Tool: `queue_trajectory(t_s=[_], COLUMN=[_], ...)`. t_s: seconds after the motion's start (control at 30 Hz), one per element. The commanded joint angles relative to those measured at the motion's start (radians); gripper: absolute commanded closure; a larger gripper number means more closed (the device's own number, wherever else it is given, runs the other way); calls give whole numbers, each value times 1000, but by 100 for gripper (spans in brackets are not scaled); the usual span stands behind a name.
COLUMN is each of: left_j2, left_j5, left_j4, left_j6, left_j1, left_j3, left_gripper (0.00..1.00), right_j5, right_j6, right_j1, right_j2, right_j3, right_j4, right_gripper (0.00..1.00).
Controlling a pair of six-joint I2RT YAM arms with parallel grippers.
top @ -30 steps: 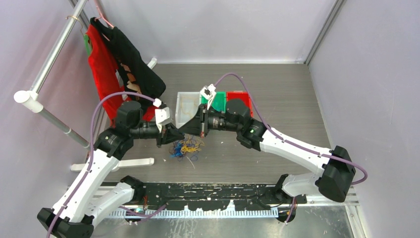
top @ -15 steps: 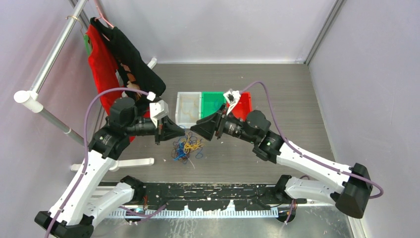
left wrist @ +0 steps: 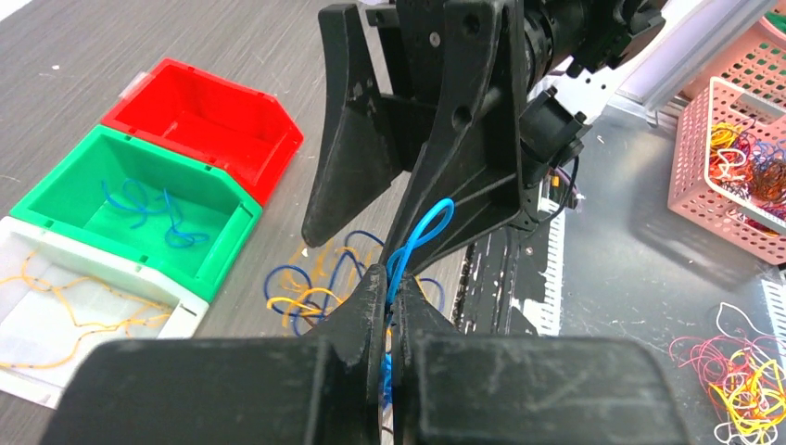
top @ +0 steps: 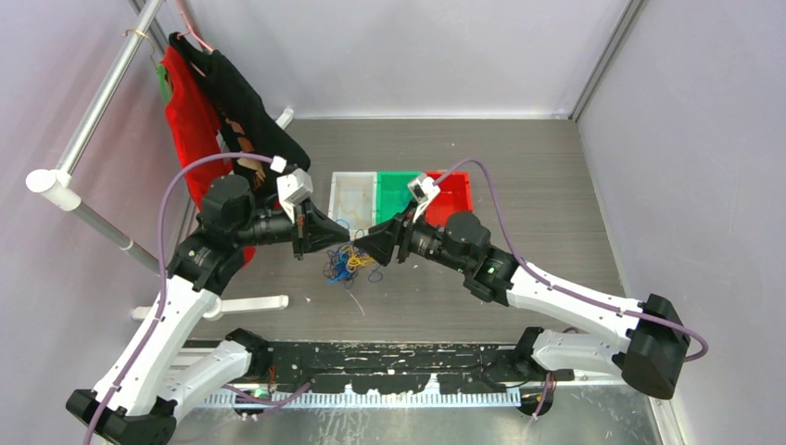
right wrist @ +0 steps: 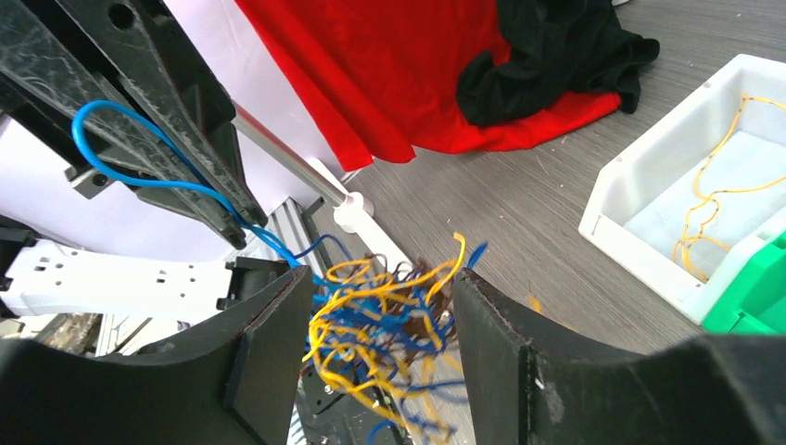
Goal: Untangle the cables
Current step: Untie the cable.
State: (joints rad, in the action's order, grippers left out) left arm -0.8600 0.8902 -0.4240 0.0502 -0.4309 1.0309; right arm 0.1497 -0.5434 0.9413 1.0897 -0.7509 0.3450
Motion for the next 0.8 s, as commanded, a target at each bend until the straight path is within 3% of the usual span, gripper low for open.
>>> queue_trajectory(t_s=[0.0,0.77], left_j2=[10,-4], left_j5=[-7,-11], left_j4=[68,67], left_j6=[35,68], left_j1=[-2,-9], left_j3=[49,94], left_gripper=[100,100], right_j5=[-25,-63], right_j6=[41,23], right_j1=[28,50], right_j2=[28,53], right_j3=[-71,-79], right_j4=[106,152], right_gripper=[38,43])
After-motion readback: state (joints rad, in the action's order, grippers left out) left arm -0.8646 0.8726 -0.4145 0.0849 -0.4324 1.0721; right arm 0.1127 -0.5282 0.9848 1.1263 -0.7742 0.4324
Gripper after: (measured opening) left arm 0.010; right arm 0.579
